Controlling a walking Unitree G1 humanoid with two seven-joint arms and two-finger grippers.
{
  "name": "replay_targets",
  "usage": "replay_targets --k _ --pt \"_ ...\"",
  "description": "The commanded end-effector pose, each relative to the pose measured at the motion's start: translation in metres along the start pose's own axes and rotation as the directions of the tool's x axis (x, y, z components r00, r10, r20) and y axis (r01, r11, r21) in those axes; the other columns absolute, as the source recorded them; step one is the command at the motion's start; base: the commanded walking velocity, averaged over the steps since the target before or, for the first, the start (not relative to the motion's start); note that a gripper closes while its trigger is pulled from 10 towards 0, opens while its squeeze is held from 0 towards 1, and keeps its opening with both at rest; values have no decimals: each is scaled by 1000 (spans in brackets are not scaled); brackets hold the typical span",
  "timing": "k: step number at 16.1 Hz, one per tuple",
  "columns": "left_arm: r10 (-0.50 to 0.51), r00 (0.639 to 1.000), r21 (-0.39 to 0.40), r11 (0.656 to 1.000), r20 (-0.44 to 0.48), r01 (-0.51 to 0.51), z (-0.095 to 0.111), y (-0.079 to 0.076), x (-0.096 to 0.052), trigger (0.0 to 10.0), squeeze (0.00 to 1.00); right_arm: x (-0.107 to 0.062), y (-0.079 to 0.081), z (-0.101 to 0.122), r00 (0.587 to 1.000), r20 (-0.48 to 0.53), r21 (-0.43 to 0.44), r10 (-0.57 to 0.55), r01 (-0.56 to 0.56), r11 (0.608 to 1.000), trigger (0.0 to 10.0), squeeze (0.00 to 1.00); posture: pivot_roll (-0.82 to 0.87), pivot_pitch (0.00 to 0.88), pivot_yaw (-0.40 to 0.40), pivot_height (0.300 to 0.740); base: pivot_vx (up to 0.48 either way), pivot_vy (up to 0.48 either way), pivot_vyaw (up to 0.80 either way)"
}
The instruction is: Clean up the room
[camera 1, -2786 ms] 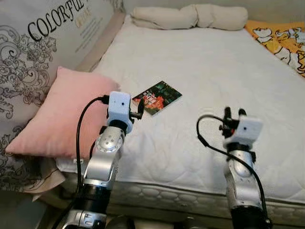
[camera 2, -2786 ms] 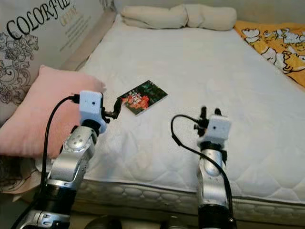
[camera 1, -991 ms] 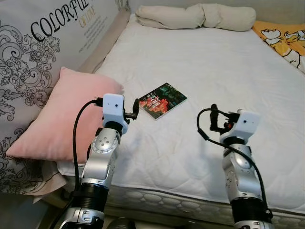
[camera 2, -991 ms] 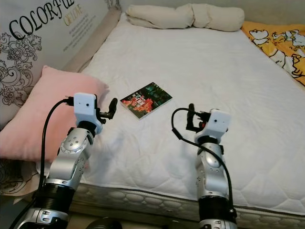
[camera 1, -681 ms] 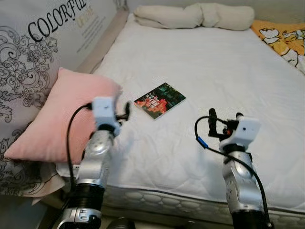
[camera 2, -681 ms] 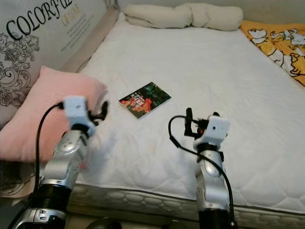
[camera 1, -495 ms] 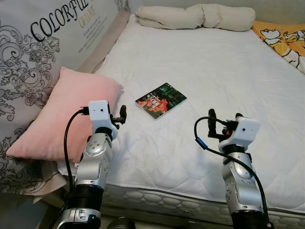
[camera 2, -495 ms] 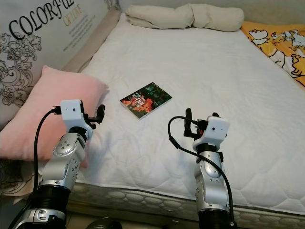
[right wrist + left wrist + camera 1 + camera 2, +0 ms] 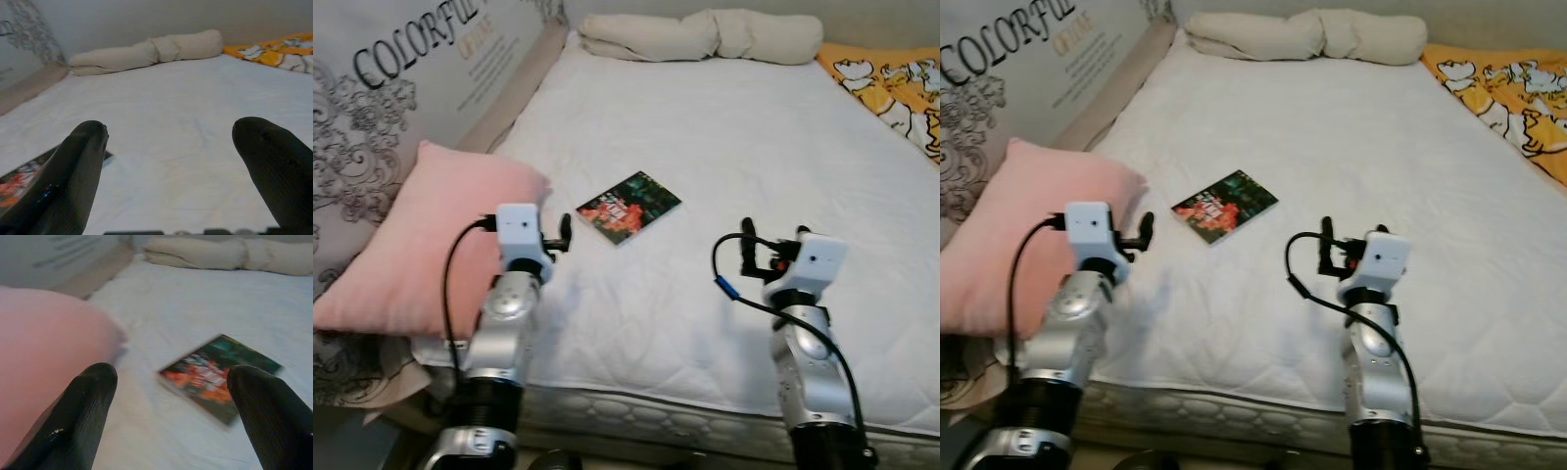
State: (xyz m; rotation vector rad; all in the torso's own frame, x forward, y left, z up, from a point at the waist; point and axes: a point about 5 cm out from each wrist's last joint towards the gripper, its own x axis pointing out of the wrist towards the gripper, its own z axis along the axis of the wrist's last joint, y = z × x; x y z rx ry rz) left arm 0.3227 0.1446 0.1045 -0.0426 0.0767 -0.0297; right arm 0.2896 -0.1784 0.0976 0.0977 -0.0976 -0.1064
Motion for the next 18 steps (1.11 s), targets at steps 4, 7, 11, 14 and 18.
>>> replay_targets --k 4,7,11,14,18 --pt "11 999 19 1000 30 -12 5 5 1 10000 1000 1 2 -1 1000 -10 19 -9 9 1000 10000 0 -27 0 10 740 0 0 0" --pt "27 1000 51 998 17 -27 4 7 3 10000 0 1 3 -1 1000 -12 21 -9 9 1000 10000 0 -29 0 10 740 0 0 0" --pt "17 999 61 998 29 -19 8 8 6 10000 0 5 0 3 1000 9 -4 -30 30 1000 10000 0 -29 0 14 740 0 0 0" --pt "-9 999 57 998 45 7 9 5 6 10000 0 9 -1 8 998 25 -3 -52 52 999 10000 0 -28 0 14 740 0 0 0" --pt "-135 984 103 987 116 123 22 -11 5 10000 0 11 6 9 999 31 -6 -29 29 1000 10000 0 -28 0 16 740 223 0 0"
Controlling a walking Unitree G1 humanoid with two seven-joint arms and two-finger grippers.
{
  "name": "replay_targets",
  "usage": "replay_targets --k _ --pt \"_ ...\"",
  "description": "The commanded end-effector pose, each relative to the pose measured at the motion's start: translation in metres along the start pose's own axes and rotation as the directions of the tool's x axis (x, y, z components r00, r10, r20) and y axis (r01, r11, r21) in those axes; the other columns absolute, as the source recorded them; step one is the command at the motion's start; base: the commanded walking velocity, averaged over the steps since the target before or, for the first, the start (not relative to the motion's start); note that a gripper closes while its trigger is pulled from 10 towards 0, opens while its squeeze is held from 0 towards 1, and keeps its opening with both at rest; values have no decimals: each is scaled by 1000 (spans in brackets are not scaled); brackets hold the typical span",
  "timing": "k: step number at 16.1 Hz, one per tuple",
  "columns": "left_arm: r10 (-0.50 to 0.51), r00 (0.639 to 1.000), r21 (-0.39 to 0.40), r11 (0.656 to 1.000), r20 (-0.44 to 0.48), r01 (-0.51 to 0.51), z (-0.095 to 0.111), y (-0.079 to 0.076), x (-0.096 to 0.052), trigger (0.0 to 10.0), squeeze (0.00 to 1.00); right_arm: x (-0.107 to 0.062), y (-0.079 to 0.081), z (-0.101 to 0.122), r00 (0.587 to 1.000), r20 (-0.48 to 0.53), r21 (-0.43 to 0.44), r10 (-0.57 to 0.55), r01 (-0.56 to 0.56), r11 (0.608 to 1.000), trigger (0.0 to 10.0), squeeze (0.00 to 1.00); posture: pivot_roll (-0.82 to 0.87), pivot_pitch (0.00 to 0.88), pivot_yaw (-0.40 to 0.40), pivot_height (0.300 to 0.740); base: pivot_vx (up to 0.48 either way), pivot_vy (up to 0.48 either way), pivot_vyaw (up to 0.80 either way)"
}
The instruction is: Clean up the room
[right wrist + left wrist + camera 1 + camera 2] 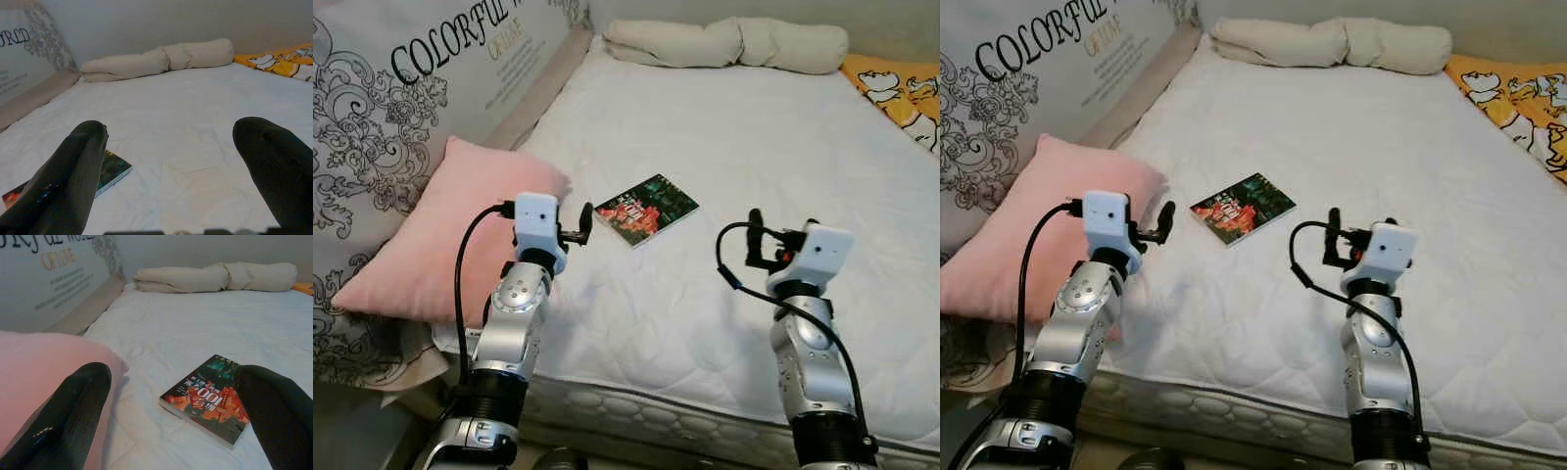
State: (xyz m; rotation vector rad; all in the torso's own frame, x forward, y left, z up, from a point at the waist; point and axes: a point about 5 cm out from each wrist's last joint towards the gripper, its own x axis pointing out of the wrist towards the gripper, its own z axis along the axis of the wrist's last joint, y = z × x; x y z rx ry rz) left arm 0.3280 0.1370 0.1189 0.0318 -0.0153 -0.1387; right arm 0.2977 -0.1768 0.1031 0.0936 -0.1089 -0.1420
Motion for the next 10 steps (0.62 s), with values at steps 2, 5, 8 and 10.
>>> replay_targets --k 2,5,8,10 --pt "-43 998 33 999 40 42 8 -5 2 10000 0 3 4 4 1000 18 0 7 -7 1000 10000 0 -31 0 17 740 448 0 0" --pt "-83 995 39 996 54 81 9 -11 0 10000 0 3 4 3 1000 12 -4 13 -13 1000 10000 0 -32 0 17 740 455 0 0" --pt "-86 995 32 996 54 84 9 -11 0 10000 0 3 6 2 1000 9 -2 17 -17 1000 10000 0 -29 0 18 740 475 0 0" --pt "-55 998 32 998 41 54 7 -9 0 10000 0 3 7 1 1000 7 0 25 -25 1000 10000 0 -27 0 17 740 382 0 0"
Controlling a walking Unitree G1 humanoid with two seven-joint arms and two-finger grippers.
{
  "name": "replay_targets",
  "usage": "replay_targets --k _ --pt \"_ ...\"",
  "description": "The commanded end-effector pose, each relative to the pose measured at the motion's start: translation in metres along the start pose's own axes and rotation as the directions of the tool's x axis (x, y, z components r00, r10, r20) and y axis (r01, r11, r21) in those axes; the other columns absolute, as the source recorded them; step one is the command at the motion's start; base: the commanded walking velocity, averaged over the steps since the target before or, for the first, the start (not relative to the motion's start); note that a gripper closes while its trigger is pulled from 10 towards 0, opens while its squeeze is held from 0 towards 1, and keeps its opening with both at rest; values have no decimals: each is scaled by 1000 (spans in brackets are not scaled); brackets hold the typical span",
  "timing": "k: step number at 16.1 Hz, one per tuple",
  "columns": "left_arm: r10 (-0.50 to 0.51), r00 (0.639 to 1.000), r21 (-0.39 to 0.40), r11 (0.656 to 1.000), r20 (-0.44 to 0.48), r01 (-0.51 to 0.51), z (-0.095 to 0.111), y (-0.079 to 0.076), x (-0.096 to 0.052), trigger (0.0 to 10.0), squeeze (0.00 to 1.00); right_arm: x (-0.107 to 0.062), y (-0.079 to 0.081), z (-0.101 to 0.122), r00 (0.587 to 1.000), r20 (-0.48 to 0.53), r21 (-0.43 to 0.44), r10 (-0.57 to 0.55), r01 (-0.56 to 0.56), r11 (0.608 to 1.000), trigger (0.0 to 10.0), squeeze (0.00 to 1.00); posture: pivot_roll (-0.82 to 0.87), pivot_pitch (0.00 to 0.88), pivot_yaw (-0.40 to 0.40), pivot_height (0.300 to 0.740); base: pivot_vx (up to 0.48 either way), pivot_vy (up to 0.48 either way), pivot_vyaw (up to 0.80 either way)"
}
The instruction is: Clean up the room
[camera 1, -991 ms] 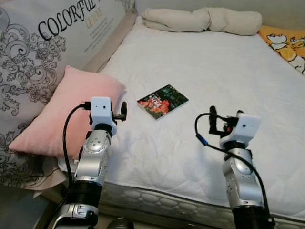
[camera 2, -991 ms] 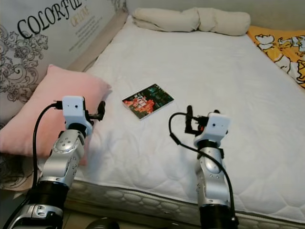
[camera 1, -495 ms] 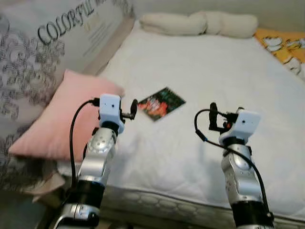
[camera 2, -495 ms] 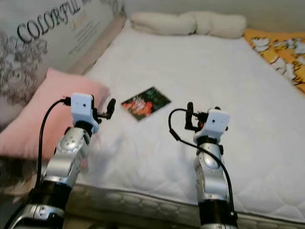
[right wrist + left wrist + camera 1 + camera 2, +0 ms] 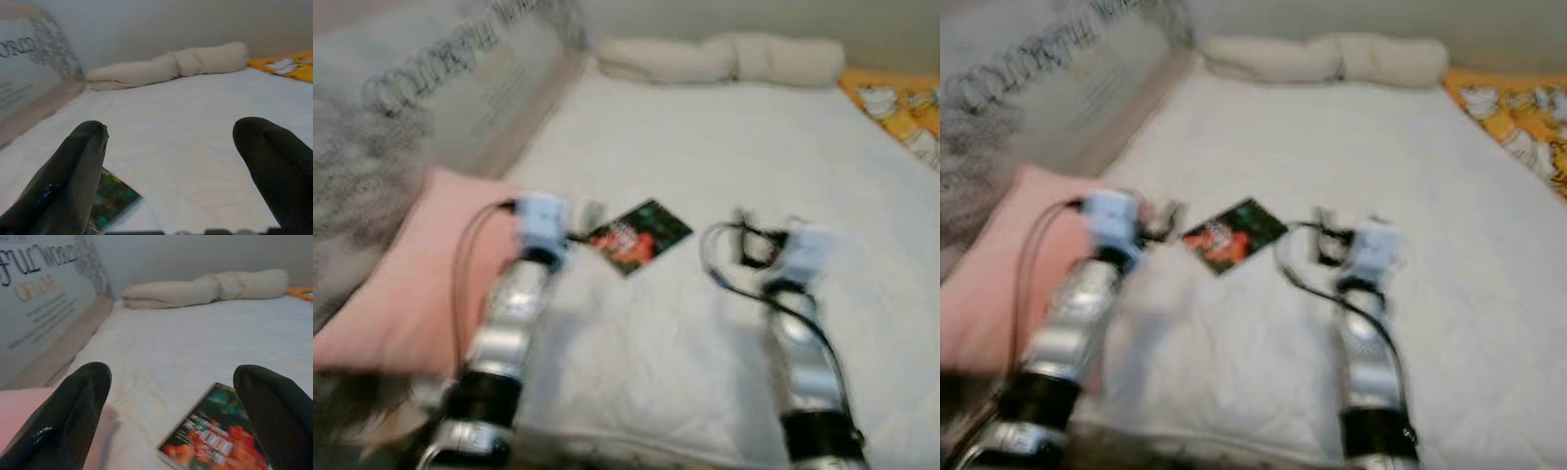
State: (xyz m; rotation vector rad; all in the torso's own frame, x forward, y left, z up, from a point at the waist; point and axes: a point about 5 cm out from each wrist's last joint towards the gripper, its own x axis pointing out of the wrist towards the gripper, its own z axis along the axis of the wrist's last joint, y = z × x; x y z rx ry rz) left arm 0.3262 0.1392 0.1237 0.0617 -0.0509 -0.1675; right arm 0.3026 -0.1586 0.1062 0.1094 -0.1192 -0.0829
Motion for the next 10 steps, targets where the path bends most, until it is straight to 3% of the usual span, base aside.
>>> replay_targets --k 1,8,10 --pt "-8 1000 -15 1000 -9 7 1 -10 2 10000 0 -1 -11 0 1000 0 -19 -29 29 999 10000 0 -27 0 18 740 0 0 0" --pt "12 1000 -22 1000 -25 -13 1 -5 6 10000 0 -2 -8 -1 1000 -8 -16 -16 16 1000 10000 0 -30 0 16 740 0 0 0" --pt "-19 998 -13 1000 -60 18 7 -5 24 10000 0 -3 -7 -1 1000 -10 -13 -11 11 1000 10000 0 -37 0 25 740 0 0 0"
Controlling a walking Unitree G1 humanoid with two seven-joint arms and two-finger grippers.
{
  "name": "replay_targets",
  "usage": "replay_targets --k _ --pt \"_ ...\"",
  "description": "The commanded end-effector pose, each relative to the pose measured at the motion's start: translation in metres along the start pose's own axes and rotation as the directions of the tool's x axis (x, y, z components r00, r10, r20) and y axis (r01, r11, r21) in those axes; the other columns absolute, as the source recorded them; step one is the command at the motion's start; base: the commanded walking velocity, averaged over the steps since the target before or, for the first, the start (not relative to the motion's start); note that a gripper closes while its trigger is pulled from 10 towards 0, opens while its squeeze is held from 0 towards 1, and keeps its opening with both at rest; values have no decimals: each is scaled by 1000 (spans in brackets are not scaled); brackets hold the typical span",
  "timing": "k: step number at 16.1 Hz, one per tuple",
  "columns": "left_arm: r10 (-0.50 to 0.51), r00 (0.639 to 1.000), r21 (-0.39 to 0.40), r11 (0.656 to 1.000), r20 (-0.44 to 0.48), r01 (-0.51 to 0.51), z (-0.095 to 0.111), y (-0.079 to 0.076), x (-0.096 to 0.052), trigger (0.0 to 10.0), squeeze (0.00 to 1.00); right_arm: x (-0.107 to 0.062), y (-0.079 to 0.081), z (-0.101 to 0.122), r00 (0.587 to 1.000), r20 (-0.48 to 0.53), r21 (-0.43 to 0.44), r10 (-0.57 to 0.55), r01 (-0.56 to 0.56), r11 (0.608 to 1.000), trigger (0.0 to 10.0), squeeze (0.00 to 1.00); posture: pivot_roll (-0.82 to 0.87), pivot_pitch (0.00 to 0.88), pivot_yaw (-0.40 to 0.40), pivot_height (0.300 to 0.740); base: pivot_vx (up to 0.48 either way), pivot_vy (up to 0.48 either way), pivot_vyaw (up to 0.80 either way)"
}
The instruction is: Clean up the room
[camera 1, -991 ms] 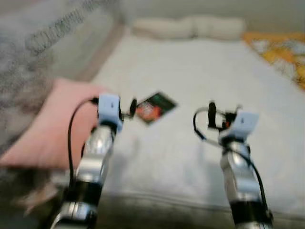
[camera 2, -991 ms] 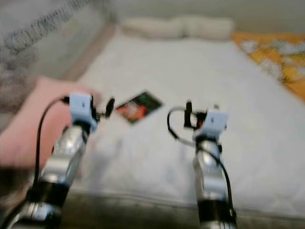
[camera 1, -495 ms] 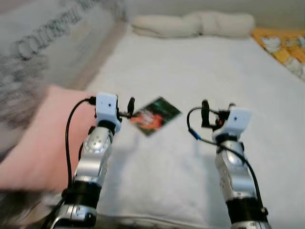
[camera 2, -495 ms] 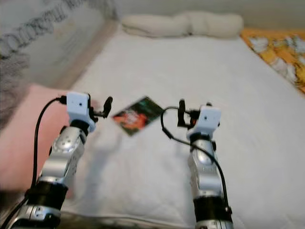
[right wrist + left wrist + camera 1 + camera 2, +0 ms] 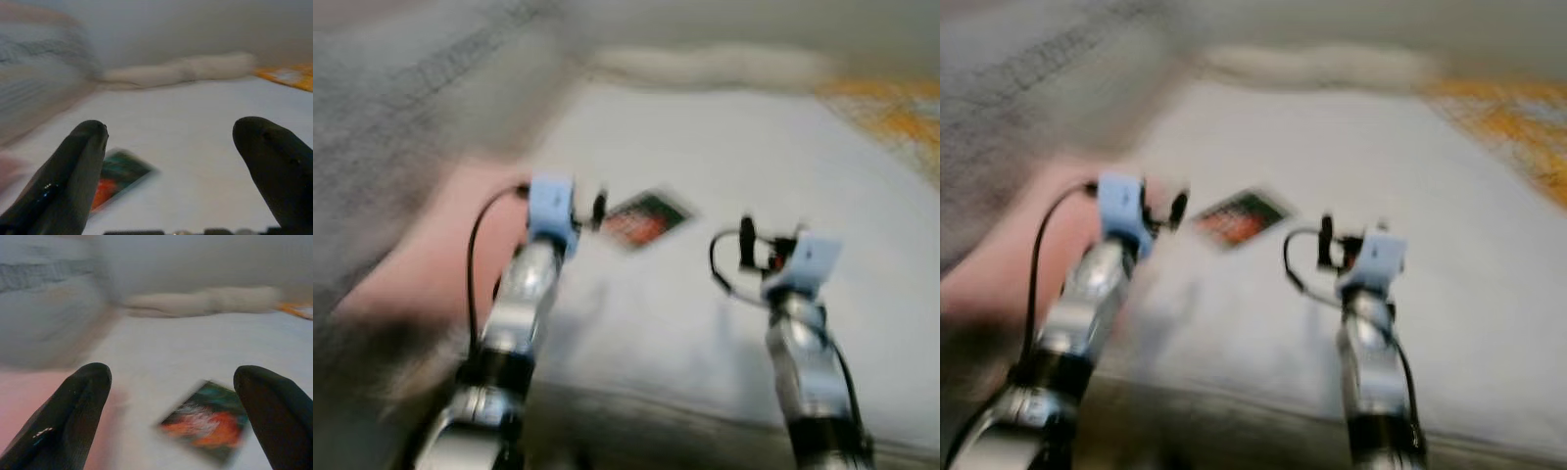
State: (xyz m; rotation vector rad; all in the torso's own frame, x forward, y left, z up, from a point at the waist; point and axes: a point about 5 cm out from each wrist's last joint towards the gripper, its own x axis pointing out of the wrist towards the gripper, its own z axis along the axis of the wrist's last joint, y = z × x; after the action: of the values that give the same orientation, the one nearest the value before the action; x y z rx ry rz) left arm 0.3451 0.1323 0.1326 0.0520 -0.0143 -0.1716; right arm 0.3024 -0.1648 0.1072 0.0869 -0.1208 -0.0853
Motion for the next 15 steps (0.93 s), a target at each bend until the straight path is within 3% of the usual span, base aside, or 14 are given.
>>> replay_targets --k 1,5,10,15 --pt "7 1000 -10 1000 -22 -7 2 2 6 10000 0 -3 0 -3 1000 -11 11 -8 8 1000 10000 0 -41 0 30 740 0 0 0" --pt "24 998 -35 999 -50 -26 -7 0 -1 10000 0 -5 1 -2 1000 -8 13 -9 9 1000 10000 0 -50 0 38 740 0 0 0" --pt "-15 1000 -25 1000 -5 15 -4 -6 -4 10000 0 -6 2 -3 1000 -12 13 -4 4 1000 10000 0 -42 0 33 740 0 0 0" --pt "-41 998 -26 999 44 42 1 -10 -5 10000 0 -5 3 0 1000 11 86 22 -23 996 10000 0 -39 0 26 740 480 0 0"
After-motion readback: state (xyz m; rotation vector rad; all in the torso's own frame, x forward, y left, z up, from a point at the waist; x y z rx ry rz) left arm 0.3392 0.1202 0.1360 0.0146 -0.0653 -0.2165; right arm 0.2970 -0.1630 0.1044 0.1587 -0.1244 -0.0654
